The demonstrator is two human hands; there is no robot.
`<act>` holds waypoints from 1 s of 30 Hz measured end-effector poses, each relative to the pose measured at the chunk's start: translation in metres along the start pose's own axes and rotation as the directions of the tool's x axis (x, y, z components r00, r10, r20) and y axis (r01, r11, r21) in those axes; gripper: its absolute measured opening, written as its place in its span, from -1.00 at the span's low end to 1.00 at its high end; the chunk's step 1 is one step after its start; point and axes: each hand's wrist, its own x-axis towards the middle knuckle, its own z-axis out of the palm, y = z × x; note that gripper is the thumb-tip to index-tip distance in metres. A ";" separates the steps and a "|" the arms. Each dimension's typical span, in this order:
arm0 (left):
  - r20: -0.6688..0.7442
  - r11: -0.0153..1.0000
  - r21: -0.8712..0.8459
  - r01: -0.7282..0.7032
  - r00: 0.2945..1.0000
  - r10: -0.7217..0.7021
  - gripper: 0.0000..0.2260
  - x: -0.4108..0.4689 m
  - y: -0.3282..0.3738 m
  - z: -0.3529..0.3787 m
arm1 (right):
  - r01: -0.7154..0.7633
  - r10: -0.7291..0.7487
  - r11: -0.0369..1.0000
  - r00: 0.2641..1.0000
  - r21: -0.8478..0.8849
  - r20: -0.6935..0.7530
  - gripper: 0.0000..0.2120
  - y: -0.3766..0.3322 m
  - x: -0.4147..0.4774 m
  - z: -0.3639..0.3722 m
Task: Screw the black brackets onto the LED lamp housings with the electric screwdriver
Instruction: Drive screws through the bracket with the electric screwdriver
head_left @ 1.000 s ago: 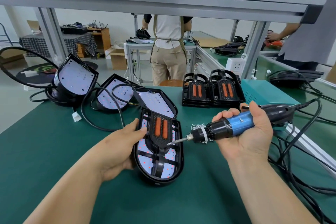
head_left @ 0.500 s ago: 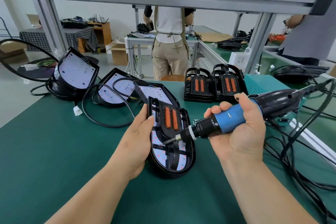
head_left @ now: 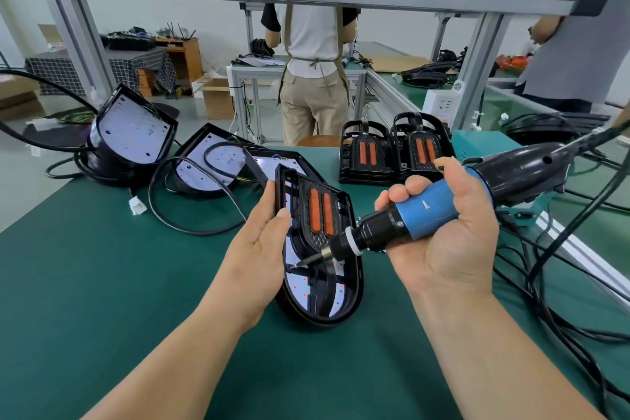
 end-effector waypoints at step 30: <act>-0.039 0.974 0.122 -0.192 0.979 0.199 -0.59 -0.005 0.001 0.011 | 0.063 -0.044 0.997 0.948 -0.050 0.315 -0.93 -0.006 -0.014 0.015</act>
